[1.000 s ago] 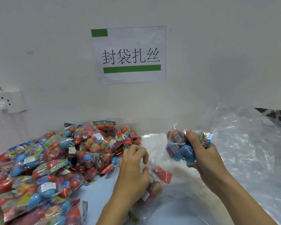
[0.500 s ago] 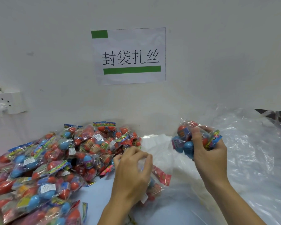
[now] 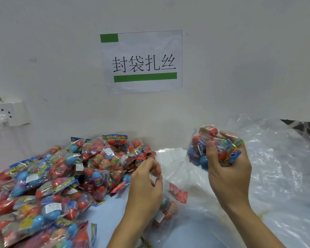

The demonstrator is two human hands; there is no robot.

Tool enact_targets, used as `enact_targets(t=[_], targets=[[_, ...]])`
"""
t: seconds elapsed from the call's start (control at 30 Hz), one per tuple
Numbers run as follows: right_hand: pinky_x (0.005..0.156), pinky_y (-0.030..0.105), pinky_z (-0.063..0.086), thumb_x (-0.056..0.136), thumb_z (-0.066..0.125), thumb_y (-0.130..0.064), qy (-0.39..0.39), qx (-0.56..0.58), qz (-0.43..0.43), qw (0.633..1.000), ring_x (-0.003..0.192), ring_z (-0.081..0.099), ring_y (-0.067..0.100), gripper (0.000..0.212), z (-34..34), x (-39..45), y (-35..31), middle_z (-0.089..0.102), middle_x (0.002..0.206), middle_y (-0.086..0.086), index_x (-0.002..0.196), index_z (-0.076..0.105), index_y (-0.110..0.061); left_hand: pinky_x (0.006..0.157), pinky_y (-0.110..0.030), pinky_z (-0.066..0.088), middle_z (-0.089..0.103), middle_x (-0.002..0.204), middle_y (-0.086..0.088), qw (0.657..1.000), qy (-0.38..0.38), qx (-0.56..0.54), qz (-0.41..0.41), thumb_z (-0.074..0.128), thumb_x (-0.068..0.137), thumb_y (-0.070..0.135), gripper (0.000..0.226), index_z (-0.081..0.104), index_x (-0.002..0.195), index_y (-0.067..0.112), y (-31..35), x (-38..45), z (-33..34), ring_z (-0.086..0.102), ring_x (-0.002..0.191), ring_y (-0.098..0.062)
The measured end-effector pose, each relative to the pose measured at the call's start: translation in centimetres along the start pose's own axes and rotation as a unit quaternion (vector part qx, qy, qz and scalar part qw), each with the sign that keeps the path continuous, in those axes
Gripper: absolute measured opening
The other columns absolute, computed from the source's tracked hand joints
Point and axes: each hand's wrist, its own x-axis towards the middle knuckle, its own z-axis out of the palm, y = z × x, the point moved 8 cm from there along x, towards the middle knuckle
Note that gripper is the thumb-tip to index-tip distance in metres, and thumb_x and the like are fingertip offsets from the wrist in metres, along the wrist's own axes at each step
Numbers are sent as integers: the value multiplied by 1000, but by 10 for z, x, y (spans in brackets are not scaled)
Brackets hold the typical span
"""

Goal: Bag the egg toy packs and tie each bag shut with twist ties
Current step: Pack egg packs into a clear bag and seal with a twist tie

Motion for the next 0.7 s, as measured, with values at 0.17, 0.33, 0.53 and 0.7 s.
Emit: enact_targets(t=[0.17, 0.33, 0.53, 0.7], targets=[[72, 15, 58, 79, 65, -53, -41, -13, -12, 999, 93, 70, 3, 32, 10, -4, -2, 69, 105, -11, 107, 55, -43, 71, -6, 38, 42, 94, 15, 994, -56, 91, -10, 44, 92, -9, 49, 58, 87, 38, -3, -1, 10, 44, 92, -5], [72, 22, 61, 78, 65, -55, -51, -14, -6, 999, 92, 71, 8, 32, 11, -4, 2, 69, 105, -10, 106, 56, -43, 90, -26, 40, 42, 106, 4, 971, 30, 230, -66, 45, 93, 11, 35, 66, 120, 18, -20, 2, -13, 33, 104, -11], [70, 11, 56, 77, 65, -56, -44, -6, 6, 999, 92, 70, 2, 31, 11, -4, 5, 68, 103, -13, 104, 57, -43, 79, -30, 45, 70, 97, -3, 963, 138, 153, -174, 58, 96, 42, 35, 75, 102, 12, -33, -2, -42, 61, 96, -20], [68, 16, 58, 77, 65, -58, 0, 5, 55, 998, 84, 72, 3, 36, -1, -1, 21, 71, 95, -11, 105, 61, -36, 60, -29, 54, 70, 66, 6, 964, 176, 78, -182, 64, 94, 17, 16, 79, 96, 13, -19, 7, -53, 56, 47, -12]])
